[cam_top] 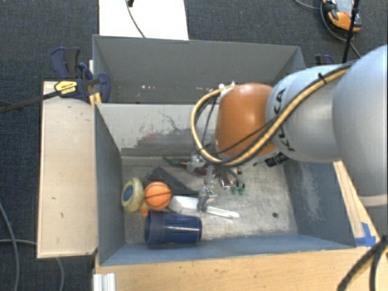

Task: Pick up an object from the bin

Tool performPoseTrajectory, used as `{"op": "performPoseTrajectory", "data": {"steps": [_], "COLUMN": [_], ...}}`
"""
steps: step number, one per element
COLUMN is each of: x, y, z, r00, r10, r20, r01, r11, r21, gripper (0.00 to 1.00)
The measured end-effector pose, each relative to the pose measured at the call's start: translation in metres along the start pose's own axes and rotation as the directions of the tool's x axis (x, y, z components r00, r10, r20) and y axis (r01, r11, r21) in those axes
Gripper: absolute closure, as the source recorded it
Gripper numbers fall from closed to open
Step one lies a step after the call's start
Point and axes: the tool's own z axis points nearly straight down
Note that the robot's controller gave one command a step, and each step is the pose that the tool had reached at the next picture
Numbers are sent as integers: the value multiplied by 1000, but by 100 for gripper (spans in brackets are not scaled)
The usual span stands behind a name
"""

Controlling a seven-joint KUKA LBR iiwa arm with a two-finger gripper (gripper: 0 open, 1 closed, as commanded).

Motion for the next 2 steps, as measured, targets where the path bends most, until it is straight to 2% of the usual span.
{"op": "performPoseTrajectory", "data": {"steps": [1,2], "x": [-10,-10], "y": [8,9], "z": [5,5], "r00": [989,989], "r10": [143,147], "r20": [-20,-12], "r01": [-143,-147], "r11": [990,989], "r21": [13,8], "gripper": [0,100]}}
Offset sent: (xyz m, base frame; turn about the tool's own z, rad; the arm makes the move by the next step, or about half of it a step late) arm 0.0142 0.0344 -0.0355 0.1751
